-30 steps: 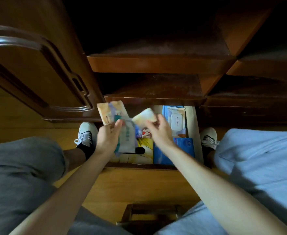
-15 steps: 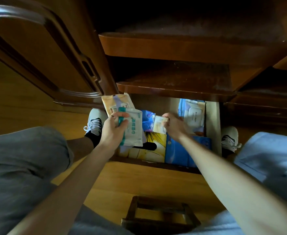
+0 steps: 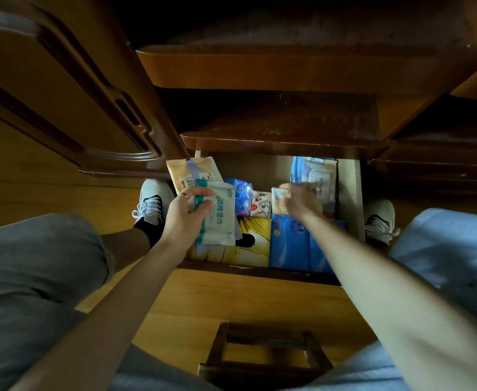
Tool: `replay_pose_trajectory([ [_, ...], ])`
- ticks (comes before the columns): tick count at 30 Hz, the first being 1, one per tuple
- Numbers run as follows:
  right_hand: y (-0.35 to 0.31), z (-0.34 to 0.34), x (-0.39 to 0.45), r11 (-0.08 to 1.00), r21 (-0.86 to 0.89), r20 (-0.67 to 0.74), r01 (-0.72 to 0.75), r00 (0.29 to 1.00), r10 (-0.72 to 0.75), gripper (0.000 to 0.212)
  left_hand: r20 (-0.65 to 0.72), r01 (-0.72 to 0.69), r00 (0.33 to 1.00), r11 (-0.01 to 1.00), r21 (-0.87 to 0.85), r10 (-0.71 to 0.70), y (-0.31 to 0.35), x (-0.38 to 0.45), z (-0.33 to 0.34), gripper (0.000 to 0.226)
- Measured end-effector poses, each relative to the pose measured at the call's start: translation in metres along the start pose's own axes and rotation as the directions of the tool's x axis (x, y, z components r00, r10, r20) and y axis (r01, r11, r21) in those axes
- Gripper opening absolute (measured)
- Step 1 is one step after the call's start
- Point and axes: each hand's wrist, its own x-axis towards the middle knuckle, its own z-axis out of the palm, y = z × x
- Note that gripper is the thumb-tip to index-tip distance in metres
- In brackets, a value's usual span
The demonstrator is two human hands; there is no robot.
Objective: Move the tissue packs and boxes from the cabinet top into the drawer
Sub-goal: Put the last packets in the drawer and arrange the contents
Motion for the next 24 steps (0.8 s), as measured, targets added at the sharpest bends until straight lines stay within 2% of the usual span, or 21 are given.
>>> replay_pose_trajectory([
  [1,-0.001,0.003,-0.003,0.998,-0.067,-0.014,0.005,1.000,-0.006,0.036,0.012,-0.002,1.000,1.000,0.006,0.002,-0.001,0.000,0.001,0.012],
  [3,-0.004,0.003,-0.006,0.996,-0.083,-0.017,0.020,1.000,-0.021,0.032,0.035,-0.006,0.999,1.000,0.020,0.005,-0.003,0.001,0.003,0.014],
  [5,-0.003,0.001,-0.005,0.996,-0.073,0.057,0.043,0.998,-0.039,0.032,0.051,-0.009,0.999,0.999,0.040,0.007,-0.004,0.002,0.005,0.016],
  [8,-0.003,-0.009,-0.007,0.988,-0.144,0.182,0.050,0.983,-0.023,0.050,0.105,-0.069,0.993,0.992,0.108,0.058,0.000,0.004,0.010,0.024],
  [10,-0.011,-0.018,-0.010,0.979,-0.196,0.247,0.054,0.969,-0.004,0.068,0.166,-0.122,0.981,0.986,0.112,0.103,0.004,0.003,0.013,0.040],
  [12,-0.020,-0.027,-0.015,0.969,-0.240,0.225,0.059,0.974,-0.003,0.080,0.212,-0.136,0.970,0.989,0.056,0.122,0.009,0.001,0.018,0.057],
  [13,-0.025,-0.034,-0.020,0.970,-0.235,0.195,0.063,0.981,-0.016,0.079,0.221,-0.138,0.967,0.990,0.024,0.130,0.011,0.000,0.021,0.063],
  [15,-0.035,-0.051,-0.032,0.988,-0.125,0.173,0.093,0.982,-0.071,0.068,0.211,-0.155,0.965,0.988,-0.011,0.154,0.014,-0.002,0.026,0.068],
  [17,-0.042,-0.067,-0.047,0.981,0.171,0.236,0.087,0.963,-0.127,0.061,0.165,-0.167,0.971,0.985,-0.043,0.172,0.018,-0.005,0.030,0.061],
  [19,-0.047,-0.082,-0.071,0.873,0.487,0.339,-0.022,0.926,-0.166,0.069,0.109,-0.167,0.979,0.984,-0.064,0.173,0.023,-0.008,0.036,0.048],
  [21,-0.049,-0.092,-0.097,0.814,0.581,0.361,-0.022,0.903,-0.233,0.078,0.092,-0.181,0.979,0.983,-0.039,0.184,0.026,-0.012,0.040,0.053],
  [22,-0.046,-0.093,-0.106,0.801,0.598,0.340,0.015,0.901,-0.271,0.073,0.101,-0.185,0.977,0.982,-0.036,0.188,0.026,-0.014,0.042,0.063],
  [24,-0.039,-0.090,-0.117,0.760,0.648,0.280,0.041,0.916,-0.288,0.051,0.121,-0.167,0.978,0.985,-0.030,0.170,0.028,-0.018,0.047,0.057],
])
